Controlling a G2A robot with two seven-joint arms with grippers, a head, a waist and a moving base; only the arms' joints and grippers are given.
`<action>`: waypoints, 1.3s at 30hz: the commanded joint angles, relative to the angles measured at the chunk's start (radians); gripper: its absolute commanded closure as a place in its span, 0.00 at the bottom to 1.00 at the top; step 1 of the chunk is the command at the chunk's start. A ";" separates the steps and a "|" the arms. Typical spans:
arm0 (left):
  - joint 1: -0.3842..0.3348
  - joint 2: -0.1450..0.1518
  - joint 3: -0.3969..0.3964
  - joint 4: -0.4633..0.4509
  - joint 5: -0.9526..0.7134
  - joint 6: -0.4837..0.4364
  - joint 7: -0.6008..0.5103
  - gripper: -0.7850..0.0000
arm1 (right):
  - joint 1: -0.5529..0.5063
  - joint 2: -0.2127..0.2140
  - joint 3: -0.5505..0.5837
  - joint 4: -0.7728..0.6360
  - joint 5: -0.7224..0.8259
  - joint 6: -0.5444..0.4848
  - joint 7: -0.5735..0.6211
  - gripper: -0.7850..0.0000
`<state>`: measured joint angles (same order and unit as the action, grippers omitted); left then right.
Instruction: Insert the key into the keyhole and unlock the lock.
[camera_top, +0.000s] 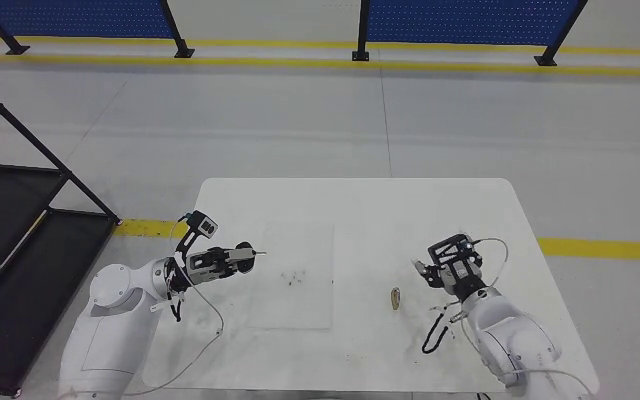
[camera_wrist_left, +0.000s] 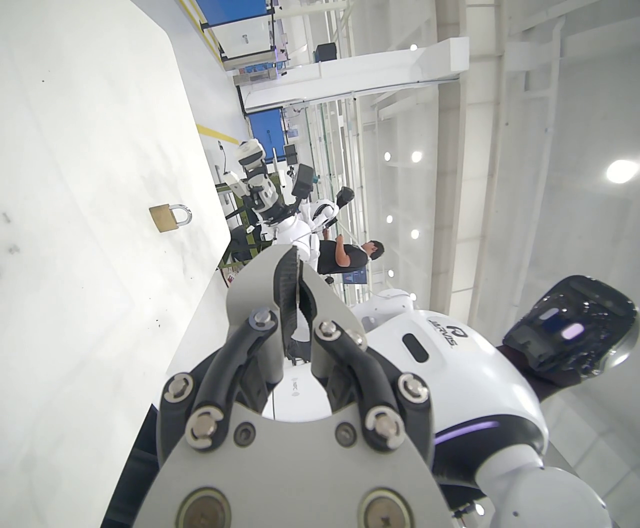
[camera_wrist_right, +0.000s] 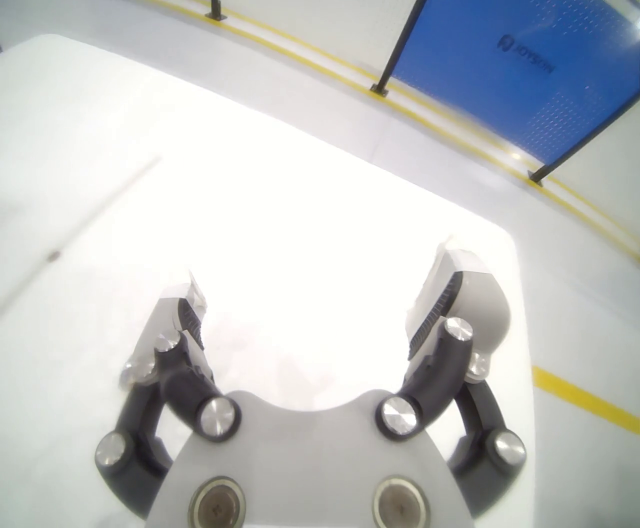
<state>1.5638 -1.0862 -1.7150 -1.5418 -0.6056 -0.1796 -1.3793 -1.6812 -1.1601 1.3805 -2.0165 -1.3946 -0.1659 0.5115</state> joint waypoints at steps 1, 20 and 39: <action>0.000 0.000 0.000 0.000 0.000 0.000 0.000 1.00 | 0.032 -0.004 -0.024 -0.018 0.052 0.009 0.126 0.00; 0.000 0.000 0.000 0.000 0.000 0.000 0.000 1.00 | 0.318 -0.041 -0.258 -0.005 0.123 0.195 0.837 0.00; 0.000 0.000 0.000 0.000 0.000 0.000 0.000 1.00 | 0.345 -0.051 -0.299 0.035 0.157 0.224 0.896 0.00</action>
<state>1.5639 -1.0862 -1.7150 -1.5418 -0.6056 -0.1796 -1.3793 -1.3523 -1.2093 1.0943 -1.9841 -1.2411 0.0628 1.3677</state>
